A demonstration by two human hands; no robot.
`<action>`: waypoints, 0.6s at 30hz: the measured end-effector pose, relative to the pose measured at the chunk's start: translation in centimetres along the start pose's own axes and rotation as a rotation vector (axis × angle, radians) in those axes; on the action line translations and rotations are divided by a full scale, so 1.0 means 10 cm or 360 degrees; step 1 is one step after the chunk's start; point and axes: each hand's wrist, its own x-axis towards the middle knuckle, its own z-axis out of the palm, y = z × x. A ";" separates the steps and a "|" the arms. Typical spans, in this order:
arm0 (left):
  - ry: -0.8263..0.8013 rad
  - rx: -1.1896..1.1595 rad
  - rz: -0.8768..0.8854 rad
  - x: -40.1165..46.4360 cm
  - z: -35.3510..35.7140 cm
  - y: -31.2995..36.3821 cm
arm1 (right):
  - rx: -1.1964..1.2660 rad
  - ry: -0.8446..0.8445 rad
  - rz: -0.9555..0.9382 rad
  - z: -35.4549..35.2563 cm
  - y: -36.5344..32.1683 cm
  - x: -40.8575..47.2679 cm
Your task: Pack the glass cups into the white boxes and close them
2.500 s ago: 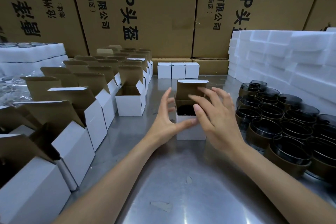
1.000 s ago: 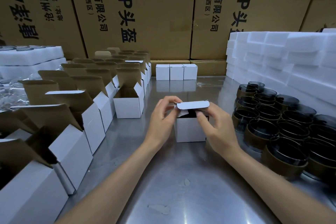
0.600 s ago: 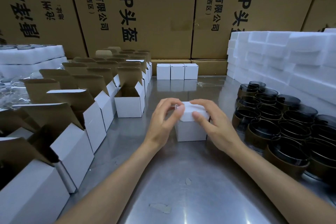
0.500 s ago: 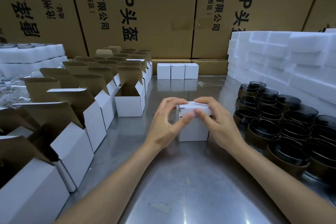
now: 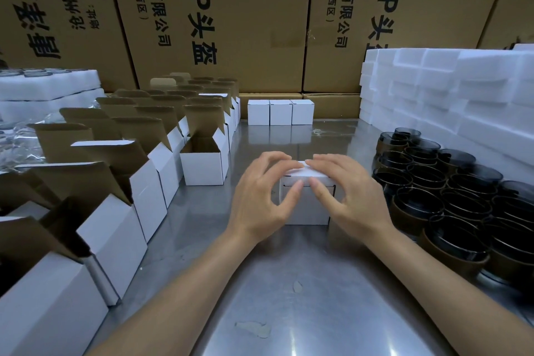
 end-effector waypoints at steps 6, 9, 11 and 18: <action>0.0133 0.0177 0.0192 0.00 -0.03 0.06 | -0.0174 0.0385 -0.0251 0.01 -0.08 0.03; 0.0077 0.0145 0.0144 0.01 -0.04 0.07 | -0.0180 0.0369 -0.0211 0.05 -0.09 0.03; 0.0057 0.0154 0.0152 0.01 -0.05 0.08 | -0.0177 0.0368 -0.0183 0.05 -0.11 0.02; -0.0327 0.0173 -0.0111 -0.03 0.07 -0.10 | -0.0461 0.0170 -0.0084 0.10 -0.10 0.04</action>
